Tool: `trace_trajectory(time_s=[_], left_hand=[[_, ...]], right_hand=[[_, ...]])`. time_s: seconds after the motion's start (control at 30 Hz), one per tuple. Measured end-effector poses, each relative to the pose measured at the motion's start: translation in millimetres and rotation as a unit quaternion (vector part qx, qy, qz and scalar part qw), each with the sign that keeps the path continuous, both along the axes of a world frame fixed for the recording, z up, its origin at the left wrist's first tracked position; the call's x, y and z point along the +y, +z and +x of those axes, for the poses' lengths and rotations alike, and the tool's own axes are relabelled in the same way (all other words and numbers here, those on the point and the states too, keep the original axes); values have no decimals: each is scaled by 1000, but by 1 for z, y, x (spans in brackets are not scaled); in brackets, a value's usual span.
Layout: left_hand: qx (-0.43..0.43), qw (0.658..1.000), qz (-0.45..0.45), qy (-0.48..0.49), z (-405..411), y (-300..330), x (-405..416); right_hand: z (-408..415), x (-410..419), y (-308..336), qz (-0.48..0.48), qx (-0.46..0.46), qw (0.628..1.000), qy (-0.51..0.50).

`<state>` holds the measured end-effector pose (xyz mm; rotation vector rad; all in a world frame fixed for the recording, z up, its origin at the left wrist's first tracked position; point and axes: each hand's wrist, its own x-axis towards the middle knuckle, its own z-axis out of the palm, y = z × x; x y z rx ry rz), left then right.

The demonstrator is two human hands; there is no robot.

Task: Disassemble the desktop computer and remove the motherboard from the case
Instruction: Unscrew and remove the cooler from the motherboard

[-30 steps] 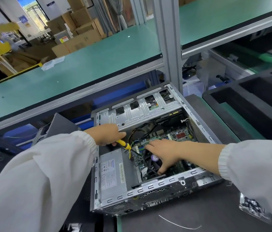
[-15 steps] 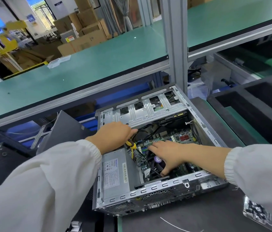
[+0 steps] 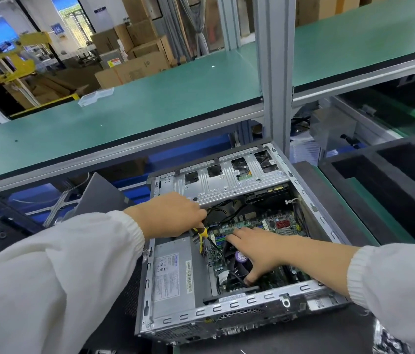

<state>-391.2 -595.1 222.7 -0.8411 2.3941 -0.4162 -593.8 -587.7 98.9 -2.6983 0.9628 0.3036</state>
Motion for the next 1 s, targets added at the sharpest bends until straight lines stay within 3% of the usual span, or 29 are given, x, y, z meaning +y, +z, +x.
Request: trace_trajectory(time_s=[0.13, 0.27, 0.43, 0.5, 0.6, 0.67, 0.83, 0.93, 1.0], left_hand=[[19, 985, 11, 174, -5, -6, 3], [124, 889, 161, 410, -19, -3, 2], [242, 857, 203, 408, -19, 10, 11], [349, 808, 235, 413, -13, 8, 17], [495, 720, 264, 409, -4, -3, 29], [557, 679, 262, 401, -2, -13, 36], [679, 585, 223, 383, 2, -38, 45], [712, 563, 179, 379, -2, -48, 47], [729, 561, 136, 368, -5, -53, 47]], right_hand=[[1, 0, 0, 1, 5, 1000, 3], [1, 0, -1, 10, -1, 1000, -1], [0, 3, 3, 14, 2, 1000, -2], [1, 2, 17, 39, -33, 998, -22], [5, -9, 57, 70, -185, 978, -67], [15, -12, 88, 16, -252, 965, -71], [57, -2, 128, -210, -129, 969, -19], [69, -3, 135, -303, -45, 952, -16], [72, -3, 134, -311, 7, 950, -19]])
